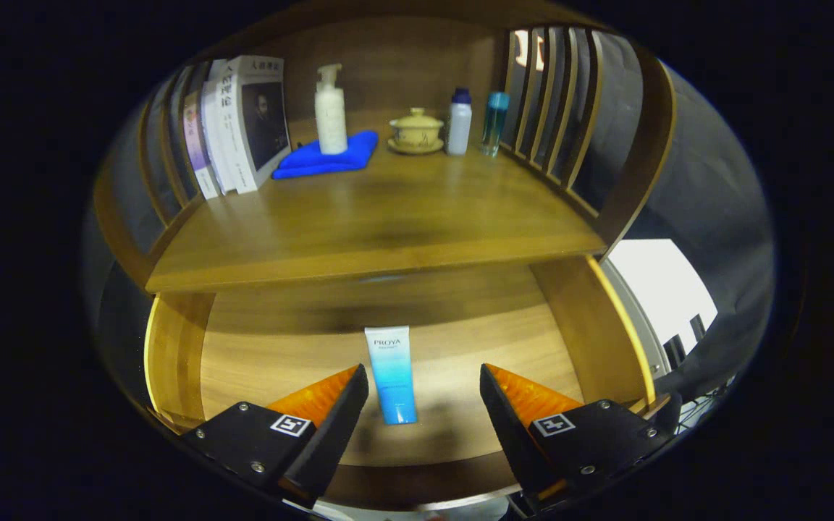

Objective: Pull open the drawer, take out the items inside it, and place them on the countertop above the cabinet.

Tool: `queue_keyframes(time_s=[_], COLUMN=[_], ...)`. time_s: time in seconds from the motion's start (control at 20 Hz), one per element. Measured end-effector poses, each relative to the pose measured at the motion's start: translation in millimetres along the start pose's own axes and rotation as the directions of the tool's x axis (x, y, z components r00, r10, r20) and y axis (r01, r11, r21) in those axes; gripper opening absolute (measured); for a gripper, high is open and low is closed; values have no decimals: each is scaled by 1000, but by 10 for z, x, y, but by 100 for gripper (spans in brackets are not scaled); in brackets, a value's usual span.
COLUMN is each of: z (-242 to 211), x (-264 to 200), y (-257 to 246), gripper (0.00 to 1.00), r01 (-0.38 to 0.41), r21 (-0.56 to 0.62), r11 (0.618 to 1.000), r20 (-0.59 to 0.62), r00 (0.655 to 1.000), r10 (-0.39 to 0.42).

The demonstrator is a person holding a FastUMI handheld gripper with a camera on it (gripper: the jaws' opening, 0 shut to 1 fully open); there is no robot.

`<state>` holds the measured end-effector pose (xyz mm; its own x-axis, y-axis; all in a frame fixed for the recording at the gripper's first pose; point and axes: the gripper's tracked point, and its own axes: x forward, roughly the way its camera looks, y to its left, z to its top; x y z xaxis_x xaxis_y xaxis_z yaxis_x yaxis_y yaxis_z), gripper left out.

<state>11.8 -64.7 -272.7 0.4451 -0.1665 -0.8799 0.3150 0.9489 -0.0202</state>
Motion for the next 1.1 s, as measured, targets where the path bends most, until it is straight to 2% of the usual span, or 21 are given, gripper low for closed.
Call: queue_keyframes(time_s=[0.25, 0.4, 0.6, 0.8, 0.9, 0.95, 1.1], z=[-169, -296, -386, -475, -432, -456, -471], x=[291, 406, 602, 673, 643, 684, 657], y=[150, 115, 178, 239, 253, 246, 250], gripper=[90, 88, 83, 75, 65, 50, 42], r01=[-12, 20, 0, -36, -41, -30, -16], r21=[88, 33, -29, -7, -3, -10, -17], r11=[996, 999, 1000, 999, 999, 1000, 1000], r20=[-121, -194, -252, -301, -278, -269, -253], r00=[992, 981, 968, 953, 960, 963, 967], r10=[22, -13, -7, 32, 39, 26, 11])
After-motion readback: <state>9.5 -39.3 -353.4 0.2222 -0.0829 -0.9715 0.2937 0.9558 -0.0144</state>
